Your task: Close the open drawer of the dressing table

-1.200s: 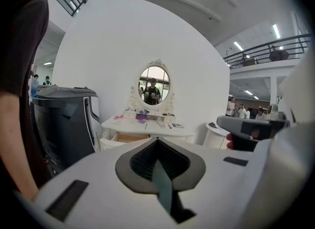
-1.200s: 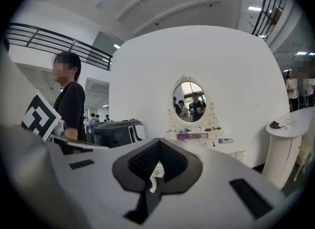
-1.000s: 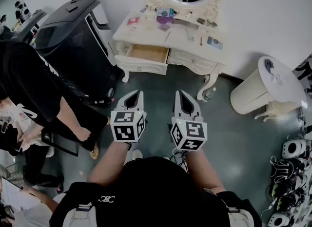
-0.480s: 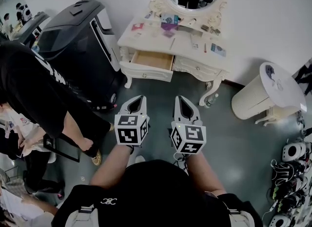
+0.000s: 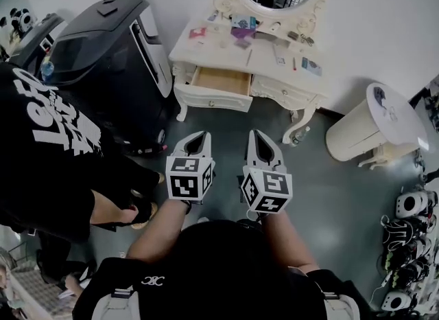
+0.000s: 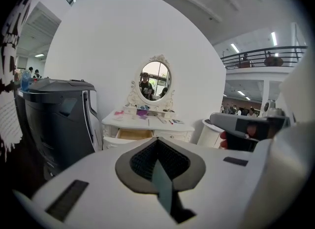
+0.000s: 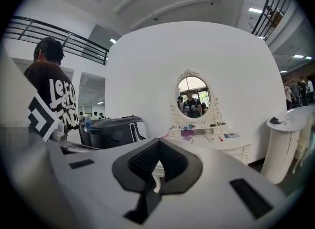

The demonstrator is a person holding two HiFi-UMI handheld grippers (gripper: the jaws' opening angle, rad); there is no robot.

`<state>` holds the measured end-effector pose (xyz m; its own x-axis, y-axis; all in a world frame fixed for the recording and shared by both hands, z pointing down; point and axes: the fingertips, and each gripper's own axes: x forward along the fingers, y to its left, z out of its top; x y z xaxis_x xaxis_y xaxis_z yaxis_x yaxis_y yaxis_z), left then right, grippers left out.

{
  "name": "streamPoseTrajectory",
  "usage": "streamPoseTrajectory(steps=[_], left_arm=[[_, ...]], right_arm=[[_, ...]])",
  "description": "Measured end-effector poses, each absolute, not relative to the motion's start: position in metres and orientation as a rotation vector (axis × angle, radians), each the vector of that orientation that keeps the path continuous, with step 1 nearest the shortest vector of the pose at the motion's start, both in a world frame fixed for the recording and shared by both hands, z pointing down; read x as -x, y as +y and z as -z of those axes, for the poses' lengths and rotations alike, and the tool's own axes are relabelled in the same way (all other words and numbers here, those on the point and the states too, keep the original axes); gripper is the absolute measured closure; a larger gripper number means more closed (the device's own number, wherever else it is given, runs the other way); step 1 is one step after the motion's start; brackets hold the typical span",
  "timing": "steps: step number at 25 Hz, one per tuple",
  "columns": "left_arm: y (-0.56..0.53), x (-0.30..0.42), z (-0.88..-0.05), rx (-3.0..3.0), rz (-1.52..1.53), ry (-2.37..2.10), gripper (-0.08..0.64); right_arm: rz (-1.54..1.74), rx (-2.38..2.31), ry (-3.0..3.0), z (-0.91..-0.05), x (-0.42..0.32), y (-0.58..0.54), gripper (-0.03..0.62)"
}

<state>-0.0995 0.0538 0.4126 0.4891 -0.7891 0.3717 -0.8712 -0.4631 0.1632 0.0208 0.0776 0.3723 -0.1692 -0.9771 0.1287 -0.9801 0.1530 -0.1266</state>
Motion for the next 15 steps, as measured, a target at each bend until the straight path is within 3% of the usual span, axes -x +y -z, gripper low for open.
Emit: streamPoseTrajectory(steps=[15], left_arm=[[0.015,0.14,-0.434,-2.349,-0.353,-1.455,0.554]], right_arm=[[-0.262,-2.012,-2.423,-0.381,0.011,0.027,0.584]])
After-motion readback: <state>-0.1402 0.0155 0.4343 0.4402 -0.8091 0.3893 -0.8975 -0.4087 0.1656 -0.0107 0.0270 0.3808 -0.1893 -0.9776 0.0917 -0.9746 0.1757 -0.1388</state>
